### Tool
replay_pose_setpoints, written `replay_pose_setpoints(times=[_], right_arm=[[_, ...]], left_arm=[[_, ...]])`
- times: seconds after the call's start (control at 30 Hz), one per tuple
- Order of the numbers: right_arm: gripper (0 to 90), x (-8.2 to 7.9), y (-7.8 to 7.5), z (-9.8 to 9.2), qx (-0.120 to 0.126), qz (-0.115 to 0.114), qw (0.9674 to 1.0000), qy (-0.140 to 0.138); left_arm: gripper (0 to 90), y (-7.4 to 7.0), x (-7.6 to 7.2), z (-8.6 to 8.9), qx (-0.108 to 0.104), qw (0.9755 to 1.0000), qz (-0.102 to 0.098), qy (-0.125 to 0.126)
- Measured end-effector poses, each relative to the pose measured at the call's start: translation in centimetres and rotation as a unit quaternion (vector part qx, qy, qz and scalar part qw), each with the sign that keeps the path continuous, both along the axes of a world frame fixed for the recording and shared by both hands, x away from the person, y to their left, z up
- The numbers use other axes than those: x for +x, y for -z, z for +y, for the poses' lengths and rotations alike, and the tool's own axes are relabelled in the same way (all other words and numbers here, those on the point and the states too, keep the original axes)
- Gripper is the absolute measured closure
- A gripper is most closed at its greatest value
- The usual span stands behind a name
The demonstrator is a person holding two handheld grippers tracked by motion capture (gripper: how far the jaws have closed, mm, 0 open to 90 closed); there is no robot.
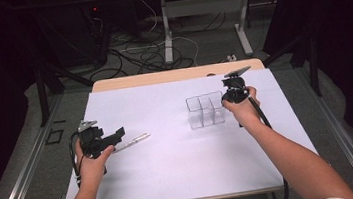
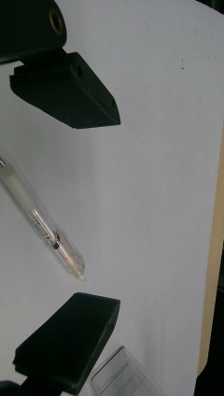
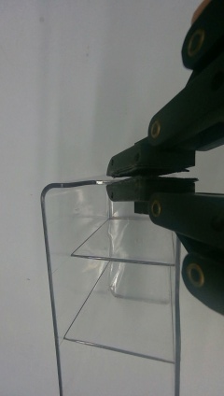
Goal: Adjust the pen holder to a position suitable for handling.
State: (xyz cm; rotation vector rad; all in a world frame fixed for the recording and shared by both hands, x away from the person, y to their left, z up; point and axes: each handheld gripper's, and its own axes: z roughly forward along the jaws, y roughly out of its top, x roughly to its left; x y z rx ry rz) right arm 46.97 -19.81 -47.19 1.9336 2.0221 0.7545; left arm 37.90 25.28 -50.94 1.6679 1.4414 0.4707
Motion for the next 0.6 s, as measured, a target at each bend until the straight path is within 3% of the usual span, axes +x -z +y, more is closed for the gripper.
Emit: replay_pose_setpoints(times=[0.3, 0.6], right_arm=[[86.0, -3.1, 0.2, -1.6, 0.019, -0.003, 0.9997, -0.016], [82.1, -3.9, 0.5, -2.4, 0.044, -0.016, 0.9986, -0.026]], left_arm=[[10.9, 0.1, 0.0, -0.1, 0.0, 1.0, 0.001, -0.001], [11.0, 0.1, 0.0, -0.3, 0.002, 1.0, 0.004, 0.0]])
